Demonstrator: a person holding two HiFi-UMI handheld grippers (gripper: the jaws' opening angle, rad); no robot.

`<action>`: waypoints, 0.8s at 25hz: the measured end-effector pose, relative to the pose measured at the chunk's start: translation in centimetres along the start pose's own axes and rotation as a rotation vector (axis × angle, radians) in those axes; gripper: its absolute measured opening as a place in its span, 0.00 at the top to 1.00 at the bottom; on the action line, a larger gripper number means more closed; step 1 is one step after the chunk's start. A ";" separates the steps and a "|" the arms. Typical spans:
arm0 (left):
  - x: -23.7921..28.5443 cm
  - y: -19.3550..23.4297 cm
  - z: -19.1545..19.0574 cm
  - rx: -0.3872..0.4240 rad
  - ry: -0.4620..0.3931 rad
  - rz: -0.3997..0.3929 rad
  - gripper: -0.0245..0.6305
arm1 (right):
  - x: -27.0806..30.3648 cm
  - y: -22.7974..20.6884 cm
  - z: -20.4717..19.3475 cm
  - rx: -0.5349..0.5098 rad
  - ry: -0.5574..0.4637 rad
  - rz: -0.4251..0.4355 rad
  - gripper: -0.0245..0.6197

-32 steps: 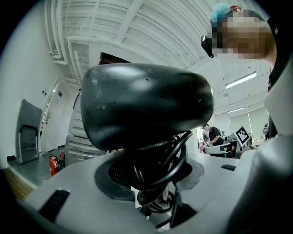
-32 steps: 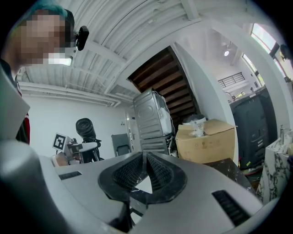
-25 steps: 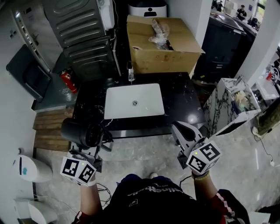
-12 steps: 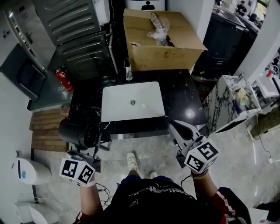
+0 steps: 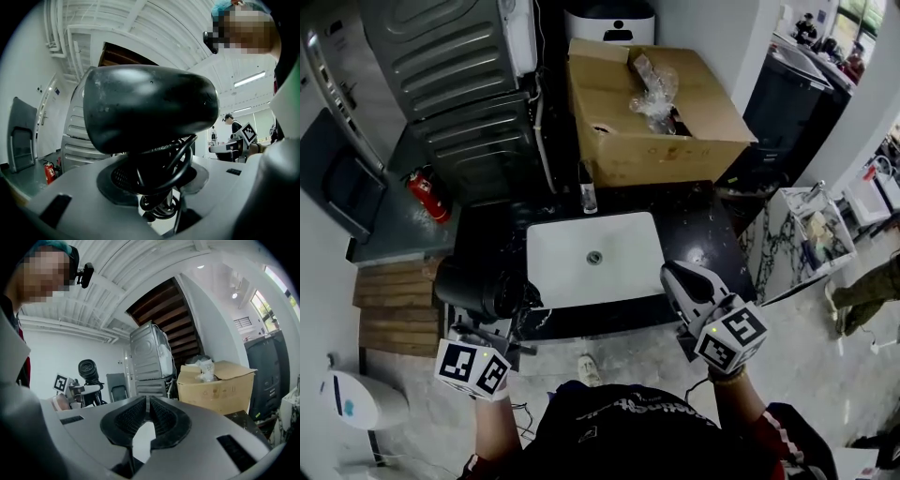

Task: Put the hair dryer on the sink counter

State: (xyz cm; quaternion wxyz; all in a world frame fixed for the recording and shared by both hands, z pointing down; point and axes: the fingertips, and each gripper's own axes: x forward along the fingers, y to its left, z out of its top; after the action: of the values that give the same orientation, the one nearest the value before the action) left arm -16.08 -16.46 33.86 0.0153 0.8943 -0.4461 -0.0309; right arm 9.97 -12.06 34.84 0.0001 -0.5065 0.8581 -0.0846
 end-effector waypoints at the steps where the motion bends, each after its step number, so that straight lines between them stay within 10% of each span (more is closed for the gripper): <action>1: 0.7 1.1 0.1 0.001 0.000 -0.007 0.65 | 1.2 0.0 0.3 -0.006 -0.001 -0.006 0.90; 20: 8.2 8.2 -2.8 -0.024 0.096 -0.058 0.65 | 11.1 -2.7 2.3 -0.017 0.033 0.016 0.90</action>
State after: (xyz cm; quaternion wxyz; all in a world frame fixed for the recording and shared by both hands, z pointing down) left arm -17.55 -27.92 36.79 0.0462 0.9070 -0.4185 0.0062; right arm 7.12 -23.33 33.95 -0.0178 -0.4981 0.8627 -0.0859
